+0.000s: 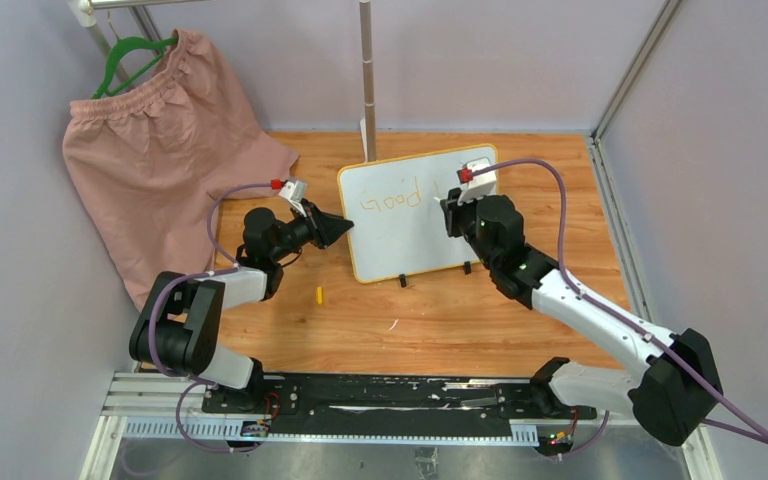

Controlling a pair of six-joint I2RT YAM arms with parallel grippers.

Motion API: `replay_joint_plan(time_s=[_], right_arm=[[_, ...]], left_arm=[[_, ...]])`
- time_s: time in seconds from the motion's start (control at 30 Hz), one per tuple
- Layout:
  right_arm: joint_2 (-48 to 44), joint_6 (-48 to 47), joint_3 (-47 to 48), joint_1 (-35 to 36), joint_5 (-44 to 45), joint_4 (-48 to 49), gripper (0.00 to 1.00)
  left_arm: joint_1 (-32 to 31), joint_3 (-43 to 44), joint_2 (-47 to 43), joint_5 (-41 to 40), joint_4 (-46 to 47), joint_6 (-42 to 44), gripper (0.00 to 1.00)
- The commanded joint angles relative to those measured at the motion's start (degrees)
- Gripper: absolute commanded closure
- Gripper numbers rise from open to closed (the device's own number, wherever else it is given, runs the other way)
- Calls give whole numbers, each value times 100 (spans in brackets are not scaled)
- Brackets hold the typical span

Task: Write a sentence on the whiteboard

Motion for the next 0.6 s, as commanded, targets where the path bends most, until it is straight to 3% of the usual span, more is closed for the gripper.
replay_joint_plan(time_s=[0.0,0.57], right_arm=[[136,2,325,121,-311,62,100],[629,-22,699,13,100,-75,100]], left_arm=[[-38,90,-102,40,18,81,93],[-38,86,-120,41,18,90,94]])
